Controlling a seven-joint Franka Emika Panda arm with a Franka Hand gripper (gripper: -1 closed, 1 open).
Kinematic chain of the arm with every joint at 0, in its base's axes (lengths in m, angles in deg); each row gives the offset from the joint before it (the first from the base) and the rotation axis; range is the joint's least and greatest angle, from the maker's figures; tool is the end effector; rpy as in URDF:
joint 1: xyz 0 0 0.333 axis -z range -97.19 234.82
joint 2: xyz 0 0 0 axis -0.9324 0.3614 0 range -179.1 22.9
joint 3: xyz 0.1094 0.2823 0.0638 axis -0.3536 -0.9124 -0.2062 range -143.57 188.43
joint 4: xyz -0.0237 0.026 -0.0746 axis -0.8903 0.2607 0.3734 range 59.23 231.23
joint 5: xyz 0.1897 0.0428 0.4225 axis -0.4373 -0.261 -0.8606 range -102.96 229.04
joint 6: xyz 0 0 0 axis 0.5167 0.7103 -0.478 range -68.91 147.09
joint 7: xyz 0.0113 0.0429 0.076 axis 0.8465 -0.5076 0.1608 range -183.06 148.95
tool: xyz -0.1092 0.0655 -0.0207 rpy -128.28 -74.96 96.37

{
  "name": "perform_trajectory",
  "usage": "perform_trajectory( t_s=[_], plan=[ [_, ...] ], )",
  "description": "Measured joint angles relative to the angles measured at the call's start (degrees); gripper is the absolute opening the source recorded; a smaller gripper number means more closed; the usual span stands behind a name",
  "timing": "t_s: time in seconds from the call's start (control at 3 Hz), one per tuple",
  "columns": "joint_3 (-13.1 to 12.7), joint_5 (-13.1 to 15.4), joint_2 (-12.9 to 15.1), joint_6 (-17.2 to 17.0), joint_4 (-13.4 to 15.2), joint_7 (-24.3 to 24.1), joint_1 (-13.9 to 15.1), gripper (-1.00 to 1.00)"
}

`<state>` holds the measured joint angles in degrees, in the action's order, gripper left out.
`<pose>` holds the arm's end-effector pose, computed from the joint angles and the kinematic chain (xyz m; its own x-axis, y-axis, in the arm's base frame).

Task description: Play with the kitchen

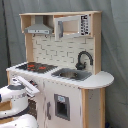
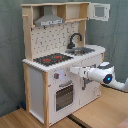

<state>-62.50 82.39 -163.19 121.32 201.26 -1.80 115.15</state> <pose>0.4445 0.3383 0.3410 0.0282 0.8885 -0.4581 0.0776 0.4549 0.8871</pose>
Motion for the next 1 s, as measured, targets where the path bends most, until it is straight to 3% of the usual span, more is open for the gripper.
perform_trajectory(
  t_s=[1.0],
  plan=[
    [0.0, 0.0, 0.0, -0.4, -0.3, 18.9, 0.0, -1.00]
  ],
)
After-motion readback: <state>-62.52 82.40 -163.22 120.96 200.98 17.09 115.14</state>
